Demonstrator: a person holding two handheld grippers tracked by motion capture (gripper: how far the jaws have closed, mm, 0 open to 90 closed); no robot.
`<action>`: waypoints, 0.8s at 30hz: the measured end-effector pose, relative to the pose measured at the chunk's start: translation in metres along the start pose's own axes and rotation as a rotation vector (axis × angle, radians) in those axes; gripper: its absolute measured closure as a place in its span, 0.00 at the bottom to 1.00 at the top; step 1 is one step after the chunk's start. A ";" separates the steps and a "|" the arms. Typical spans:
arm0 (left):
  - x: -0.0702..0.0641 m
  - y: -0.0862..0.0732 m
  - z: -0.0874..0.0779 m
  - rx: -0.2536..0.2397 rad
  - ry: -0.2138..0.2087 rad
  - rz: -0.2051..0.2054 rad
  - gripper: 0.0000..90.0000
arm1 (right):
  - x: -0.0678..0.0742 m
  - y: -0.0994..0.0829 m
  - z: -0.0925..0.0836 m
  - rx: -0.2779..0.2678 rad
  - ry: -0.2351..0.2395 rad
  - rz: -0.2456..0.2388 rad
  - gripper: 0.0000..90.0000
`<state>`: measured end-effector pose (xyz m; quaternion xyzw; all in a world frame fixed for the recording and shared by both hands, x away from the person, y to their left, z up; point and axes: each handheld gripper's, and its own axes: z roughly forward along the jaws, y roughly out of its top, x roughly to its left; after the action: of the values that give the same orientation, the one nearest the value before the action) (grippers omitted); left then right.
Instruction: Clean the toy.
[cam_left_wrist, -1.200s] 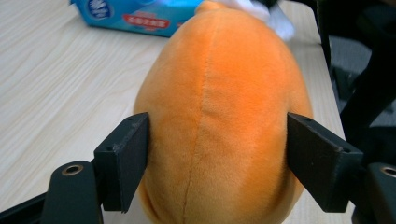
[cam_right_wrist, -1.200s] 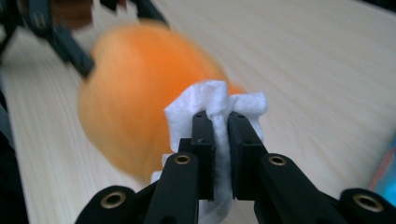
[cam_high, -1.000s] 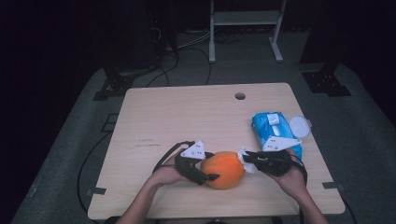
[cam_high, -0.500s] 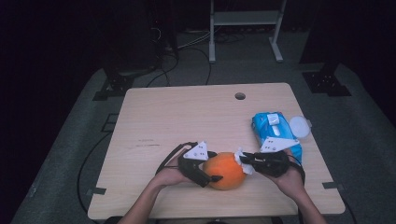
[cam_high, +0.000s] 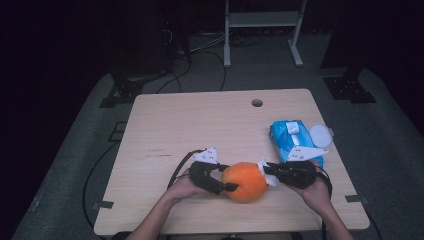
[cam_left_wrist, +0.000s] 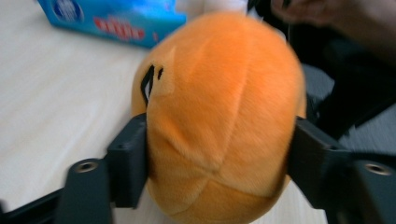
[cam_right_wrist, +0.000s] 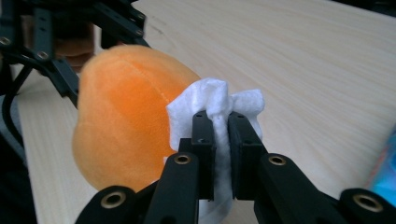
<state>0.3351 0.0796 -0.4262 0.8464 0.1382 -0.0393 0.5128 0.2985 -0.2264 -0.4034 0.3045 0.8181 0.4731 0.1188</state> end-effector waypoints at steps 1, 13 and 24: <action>-0.003 0.004 -0.003 -0.021 0.012 0.002 0.37 | -0.001 0.001 -0.001 -0.007 -0.008 0.004 0.91; -0.019 0.019 0.004 0.015 0.110 0.083 0.38 | 0.037 0.029 -0.002 -0.107 0.063 -0.104 0.91; -0.021 0.029 -0.014 -0.058 0.114 0.097 0.38 | 0.036 0.029 -0.006 -0.128 0.013 -0.106 0.91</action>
<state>0.3217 0.0749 -0.3908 0.8378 0.1272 0.0379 0.5296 0.2786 -0.1986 -0.3724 0.2493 0.8020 0.5194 0.1575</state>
